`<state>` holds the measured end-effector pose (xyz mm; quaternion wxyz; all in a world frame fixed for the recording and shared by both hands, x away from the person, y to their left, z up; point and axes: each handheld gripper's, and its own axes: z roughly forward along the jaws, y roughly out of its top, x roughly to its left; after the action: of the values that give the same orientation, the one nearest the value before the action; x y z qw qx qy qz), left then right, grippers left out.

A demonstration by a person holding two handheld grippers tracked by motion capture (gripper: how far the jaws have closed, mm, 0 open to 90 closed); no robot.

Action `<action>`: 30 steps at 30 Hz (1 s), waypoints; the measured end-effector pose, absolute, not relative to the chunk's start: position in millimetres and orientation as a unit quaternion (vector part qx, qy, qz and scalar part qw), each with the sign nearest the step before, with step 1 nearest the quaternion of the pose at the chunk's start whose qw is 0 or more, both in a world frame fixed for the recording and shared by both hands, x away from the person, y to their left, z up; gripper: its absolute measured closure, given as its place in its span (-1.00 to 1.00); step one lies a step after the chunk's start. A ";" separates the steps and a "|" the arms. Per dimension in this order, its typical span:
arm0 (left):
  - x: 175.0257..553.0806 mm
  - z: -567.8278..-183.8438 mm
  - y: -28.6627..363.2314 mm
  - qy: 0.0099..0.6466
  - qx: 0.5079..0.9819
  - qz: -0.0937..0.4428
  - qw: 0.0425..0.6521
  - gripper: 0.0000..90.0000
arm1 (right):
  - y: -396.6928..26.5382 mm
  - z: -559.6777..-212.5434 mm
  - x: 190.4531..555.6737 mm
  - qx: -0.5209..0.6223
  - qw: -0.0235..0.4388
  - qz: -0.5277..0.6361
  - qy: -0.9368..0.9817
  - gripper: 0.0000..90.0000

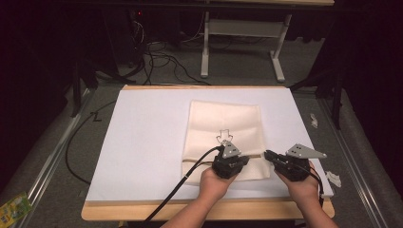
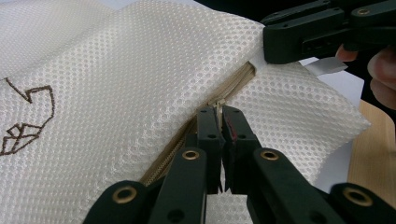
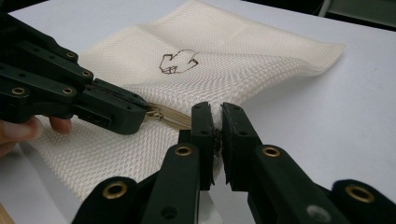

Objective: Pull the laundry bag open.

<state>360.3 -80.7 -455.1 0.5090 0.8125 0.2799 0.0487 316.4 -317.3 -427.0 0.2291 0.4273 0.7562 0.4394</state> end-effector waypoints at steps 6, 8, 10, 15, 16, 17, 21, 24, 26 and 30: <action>361.5 -458.1 -68.9 0.288 0.809 0.042 0.511 0.94 | -321.8 -425.1 315.9 0.433 0.222 0.443 0.753 0.91; 359.2 -456.0 -66.4 0.283 0.812 0.050 0.508 0.94 | -320.2 -425.3 315.4 0.427 0.224 0.442 0.756 0.91; 357.6 -454.1 -61.7 0.278 0.813 0.053 0.509 0.94 | -314.7 -423.3 313.9 0.422 0.226 0.441 0.760 0.91; 358.0 -453.4 -50.6 0.294 0.813 0.053 0.500 0.94 | -306.4 -421.9 312.5 0.414 0.239 0.427 0.768 0.93; 362.6 -456.6 -43.3 0.314 0.804 0.033 0.505 0.95 | -306.7 -421.3 312.3 0.416 0.249 0.421 0.766 0.93; 366.6 -460.1 -36.0 0.336 0.794 0.020 0.507 0.95 | -311.2 -420.0 312.8 0.423 0.254 0.424 0.759 0.93; 375.0 -469.9 -4.6 0.371 0.789 0.022 0.489 0.95 | -340.7 -421.0 315.5 0.469 0.260 0.431 0.726 0.93; 375.6 -471.0 29.6 0.387 0.797 0.041 0.461 0.95 | -359.0 -426.4 316.5 0.493 0.262 0.423 0.714 0.93; 375.4 -470.4 55.5 0.406 0.793 0.051 0.452 0.95 | -368.7 -429.2 317.6 0.503 0.268 0.417 0.708 0.93; 364.1 -467.5 76.9 0.391 0.809 0.082 0.431 0.94 | -370.1 -437.4 320.3 0.500 0.238 0.424 0.717 0.91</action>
<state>364.1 76.9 -467.5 0.4309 0.8091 0.3910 0.0824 320.3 -370.1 -437.4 0.2382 0.4997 0.7169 0.4237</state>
